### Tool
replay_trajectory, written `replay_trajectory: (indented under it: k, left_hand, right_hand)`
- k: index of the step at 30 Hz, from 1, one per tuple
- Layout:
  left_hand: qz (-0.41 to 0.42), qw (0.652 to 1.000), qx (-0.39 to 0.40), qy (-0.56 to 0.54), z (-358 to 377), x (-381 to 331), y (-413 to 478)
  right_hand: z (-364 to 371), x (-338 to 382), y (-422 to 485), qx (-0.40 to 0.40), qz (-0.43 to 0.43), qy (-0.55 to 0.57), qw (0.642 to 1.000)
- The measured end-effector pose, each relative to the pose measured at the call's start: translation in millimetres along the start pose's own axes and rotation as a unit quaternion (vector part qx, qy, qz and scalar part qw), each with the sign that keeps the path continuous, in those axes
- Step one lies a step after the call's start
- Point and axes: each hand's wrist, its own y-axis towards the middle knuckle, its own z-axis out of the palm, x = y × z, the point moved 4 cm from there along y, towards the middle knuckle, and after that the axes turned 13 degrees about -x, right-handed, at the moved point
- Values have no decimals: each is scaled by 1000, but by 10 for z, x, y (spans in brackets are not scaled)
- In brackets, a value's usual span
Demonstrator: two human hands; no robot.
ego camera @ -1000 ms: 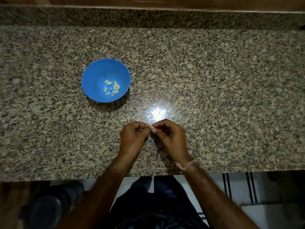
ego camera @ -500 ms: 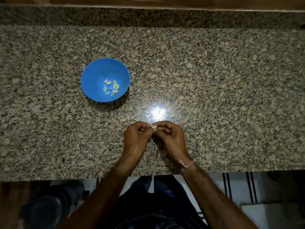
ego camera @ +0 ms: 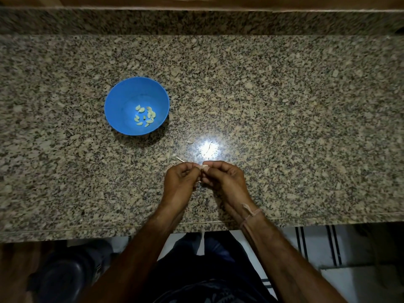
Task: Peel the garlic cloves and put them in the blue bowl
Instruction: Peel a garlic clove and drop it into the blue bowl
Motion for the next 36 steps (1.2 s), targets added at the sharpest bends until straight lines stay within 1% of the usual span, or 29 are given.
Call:
replay_trajectory:
  k: [3,7,10,13,15,18,22,25,29,33,36]
  left_hand:
    - [-24,1000,-12,-13,-15,54,32]
    - [-29,999,-40,5,-51,70,47]
    - [16,995,-69,67,-100,78,98]
    - [81,982,-97,141,-142,43,122]
    - [117,974,-104,167,-145,4,98]
    - [146,973,-90,155,-109,-41,63]
    - [160,978,-47,126,-69,-113,-14]
    - [181,974,-44,132,-76,-127,-28]
    - [220,959,-54,171,-94,-169,-28]
    - [286,938,-44,192,-108,-246,-63]
    - [325,919,-35,218,-111,-262,-64]
  right_hand:
    - [-30,1,27,-10,31,23,999]
    - [-36,-1,26,-19,57,52,997]
    - [-39,-6,26,-24,77,74,994]
    - [-62,2,37,-27,90,89,992]
    - [-66,4,45,-24,92,85,992]
    - [-59,6,40,-19,93,76,993]
    - [-49,19,37,-15,95,75,993]
    - [-37,13,38,-11,95,72,993]
    - [-41,26,31,-6,79,55,995]
    - [-42,64,25,-3,49,19,999]
    - [-57,95,23,1,48,6,999]
